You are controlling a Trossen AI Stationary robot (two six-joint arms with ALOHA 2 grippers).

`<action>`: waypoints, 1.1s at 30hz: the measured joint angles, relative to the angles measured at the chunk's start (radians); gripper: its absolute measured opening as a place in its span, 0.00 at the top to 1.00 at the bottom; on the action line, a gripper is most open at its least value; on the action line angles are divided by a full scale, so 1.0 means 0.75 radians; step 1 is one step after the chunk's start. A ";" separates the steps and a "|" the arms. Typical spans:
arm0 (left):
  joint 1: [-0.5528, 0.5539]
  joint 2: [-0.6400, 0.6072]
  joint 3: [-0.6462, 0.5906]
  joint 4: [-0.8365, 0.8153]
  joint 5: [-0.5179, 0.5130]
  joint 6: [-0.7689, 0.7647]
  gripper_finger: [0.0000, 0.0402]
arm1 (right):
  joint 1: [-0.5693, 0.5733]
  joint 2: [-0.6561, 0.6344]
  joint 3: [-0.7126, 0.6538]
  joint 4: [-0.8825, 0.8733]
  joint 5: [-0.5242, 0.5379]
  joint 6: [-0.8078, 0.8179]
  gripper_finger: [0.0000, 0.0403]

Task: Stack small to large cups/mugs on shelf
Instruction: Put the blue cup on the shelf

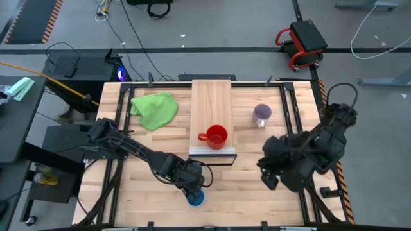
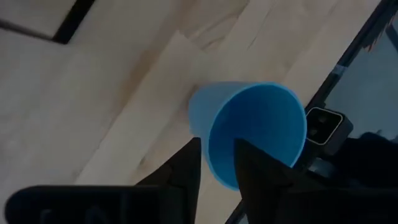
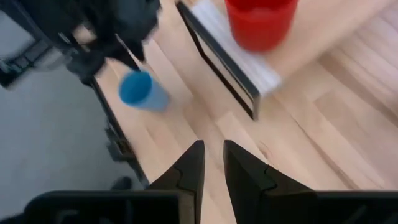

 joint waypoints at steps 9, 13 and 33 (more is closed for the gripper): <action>0.010 0.009 0.000 -0.013 0.020 -0.119 0.74 | 0.132 -0.253 -0.555 -0.003 -0.027 0.397 0.84; 0.002 0.009 0.000 0.020 0.026 -0.150 0.74 | 0.193 -0.317 -0.738 -0.001 -0.064 0.579 0.84; -0.016 0.089 -0.001 0.026 0.037 -0.175 0.74 | 0.256 -0.331 -0.853 0.104 -0.044 0.725 0.84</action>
